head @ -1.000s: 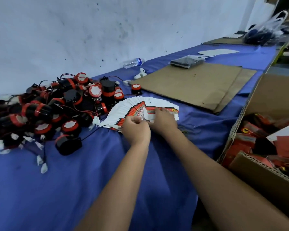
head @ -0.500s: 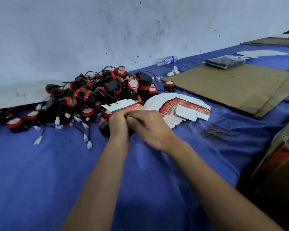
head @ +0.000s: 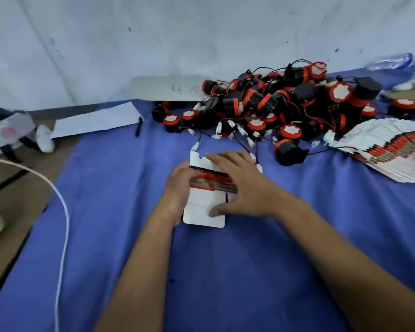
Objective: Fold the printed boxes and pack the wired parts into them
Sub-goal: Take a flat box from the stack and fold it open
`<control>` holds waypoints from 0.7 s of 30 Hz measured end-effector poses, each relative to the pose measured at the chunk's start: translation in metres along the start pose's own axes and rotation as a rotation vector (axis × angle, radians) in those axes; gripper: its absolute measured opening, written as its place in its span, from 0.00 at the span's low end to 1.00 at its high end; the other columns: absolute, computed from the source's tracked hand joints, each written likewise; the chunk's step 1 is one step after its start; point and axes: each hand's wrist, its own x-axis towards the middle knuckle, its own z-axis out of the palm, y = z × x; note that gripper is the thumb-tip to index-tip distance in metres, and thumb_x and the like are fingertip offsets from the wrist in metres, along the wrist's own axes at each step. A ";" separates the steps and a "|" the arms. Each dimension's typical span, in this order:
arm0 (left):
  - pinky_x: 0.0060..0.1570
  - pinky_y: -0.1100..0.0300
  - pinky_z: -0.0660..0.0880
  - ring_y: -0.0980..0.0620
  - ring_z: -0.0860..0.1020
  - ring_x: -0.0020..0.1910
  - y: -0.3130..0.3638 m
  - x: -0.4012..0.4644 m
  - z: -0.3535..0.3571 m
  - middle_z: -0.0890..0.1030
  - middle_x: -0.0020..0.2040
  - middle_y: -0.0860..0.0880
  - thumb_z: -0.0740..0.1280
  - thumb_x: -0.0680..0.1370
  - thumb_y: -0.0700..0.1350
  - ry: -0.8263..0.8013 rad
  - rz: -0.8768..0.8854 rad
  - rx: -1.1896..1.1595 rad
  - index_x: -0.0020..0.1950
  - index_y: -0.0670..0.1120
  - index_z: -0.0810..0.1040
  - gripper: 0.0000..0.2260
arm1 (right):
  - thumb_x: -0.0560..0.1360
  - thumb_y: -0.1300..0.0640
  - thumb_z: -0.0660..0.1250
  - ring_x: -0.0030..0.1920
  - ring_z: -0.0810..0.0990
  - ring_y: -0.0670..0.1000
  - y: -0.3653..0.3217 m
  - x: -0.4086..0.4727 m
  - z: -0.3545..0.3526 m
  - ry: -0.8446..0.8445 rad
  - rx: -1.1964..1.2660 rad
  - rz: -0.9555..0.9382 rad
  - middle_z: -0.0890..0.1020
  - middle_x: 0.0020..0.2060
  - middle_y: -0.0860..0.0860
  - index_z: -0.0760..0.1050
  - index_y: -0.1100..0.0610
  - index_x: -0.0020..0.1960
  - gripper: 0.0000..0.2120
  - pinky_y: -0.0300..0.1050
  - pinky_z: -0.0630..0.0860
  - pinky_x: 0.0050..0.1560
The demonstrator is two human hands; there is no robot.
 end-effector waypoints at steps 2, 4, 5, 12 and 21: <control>0.40 0.55 0.77 0.47 0.82 0.40 0.003 0.002 0.002 0.86 0.46 0.39 0.61 0.78 0.38 0.020 0.036 -0.007 0.50 0.43 0.86 0.13 | 0.60 0.30 0.76 0.62 0.63 0.51 0.005 -0.003 0.001 0.032 -0.030 0.019 0.68 0.62 0.45 0.59 0.46 0.79 0.54 0.48 0.66 0.69; 0.43 0.52 0.78 0.46 0.83 0.42 0.005 0.003 0.004 0.86 0.49 0.38 0.61 0.74 0.40 0.015 0.057 -0.031 0.49 0.44 0.87 0.14 | 0.59 0.27 0.73 0.58 0.64 0.51 0.005 -0.005 -0.001 0.072 -0.043 0.029 0.69 0.57 0.45 0.61 0.47 0.78 0.53 0.50 0.69 0.66; 0.47 0.49 0.80 0.44 0.83 0.45 0.004 0.004 0.004 0.86 0.50 0.39 0.62 0.73 0.42 0.018 0.055 -0.057 0.49 0.46 0.87 0.14 | 0.59 0.26 0.72 0.57 0.65 0.51 0.005 -0.006 -0.001 0.089 -0.043 0.036 0.69 0.55 0.45 0.62 0.47 0.77 0.53 0.51 0.70 0.64; 0.60 0.43 0.80 0.37 0.81 0.61 0.002 -0.001 -0.004 0.80 0.65 0.35 0.65 0.78 0.53 -0.193 0.002 -0.508 0.71 0.39 0.77 0.26 | 0.61 0.38 0.81 0.52 0.65 0.37 0.007 -0.009 -0.004 0.359 0.186 0.236 0.69 0.53 0.46 0.66 0.48 0.69 0.43 0.31 0.68 0.49; 0.48 0.51 0.85 0.50 0.87 0.52 -0.008 -0.005 0.029 0.88 0.52 0.51 0.74 0.75 0.38 -0.063 0.252 -0.054 0.51 0.57 0.87 0.13 | 0.67 0.45 0.76 0.53 0.66 0.41 0.006 -0.009 -0.005 0.534 0.341 0.322 0.69 0.47 0.42 0.67 0.52 0.69 0.34 0.23 0.65 0.50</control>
